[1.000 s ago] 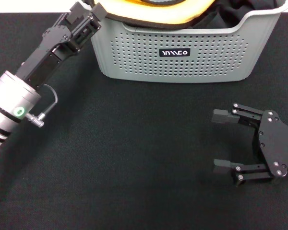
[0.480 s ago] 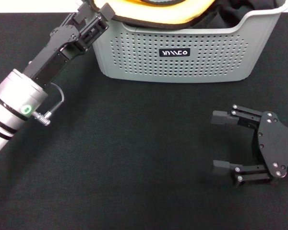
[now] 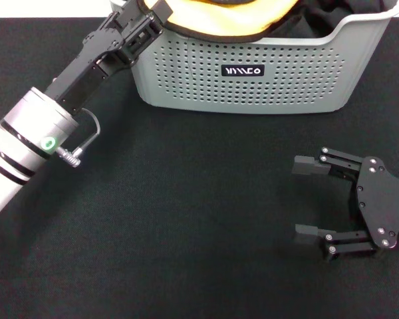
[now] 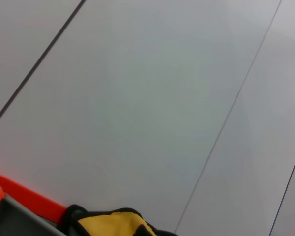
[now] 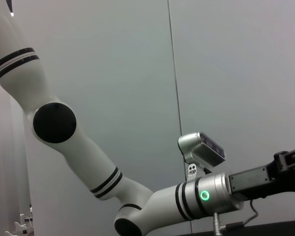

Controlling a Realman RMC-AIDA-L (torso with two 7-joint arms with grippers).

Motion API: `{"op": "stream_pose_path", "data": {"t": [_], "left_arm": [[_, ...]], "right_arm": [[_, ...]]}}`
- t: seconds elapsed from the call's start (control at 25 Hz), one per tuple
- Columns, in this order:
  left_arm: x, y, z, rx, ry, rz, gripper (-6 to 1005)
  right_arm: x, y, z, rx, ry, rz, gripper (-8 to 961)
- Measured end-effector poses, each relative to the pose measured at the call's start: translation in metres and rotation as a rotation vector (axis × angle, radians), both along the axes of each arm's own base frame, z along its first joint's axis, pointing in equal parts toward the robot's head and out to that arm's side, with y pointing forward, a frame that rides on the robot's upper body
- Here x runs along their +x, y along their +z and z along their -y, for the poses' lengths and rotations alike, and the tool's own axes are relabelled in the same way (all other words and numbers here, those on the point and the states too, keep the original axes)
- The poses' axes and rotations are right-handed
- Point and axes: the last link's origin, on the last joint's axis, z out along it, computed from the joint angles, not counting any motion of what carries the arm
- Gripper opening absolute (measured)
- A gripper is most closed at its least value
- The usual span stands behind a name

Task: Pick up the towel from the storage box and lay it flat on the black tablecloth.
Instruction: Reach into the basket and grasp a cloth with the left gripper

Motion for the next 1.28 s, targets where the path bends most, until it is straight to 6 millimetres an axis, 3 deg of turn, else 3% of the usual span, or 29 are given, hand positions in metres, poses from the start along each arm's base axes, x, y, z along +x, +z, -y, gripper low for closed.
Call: {"op": "stream_pose_path", "data": {"t": [1.28], "left_arm": [[0.005,0.001,-0.011,0.034,0.007,-0.028,856]], "right_arm": [[-0.003,0.002,-0.004,0.017,0.012,-0.008,885]]}}
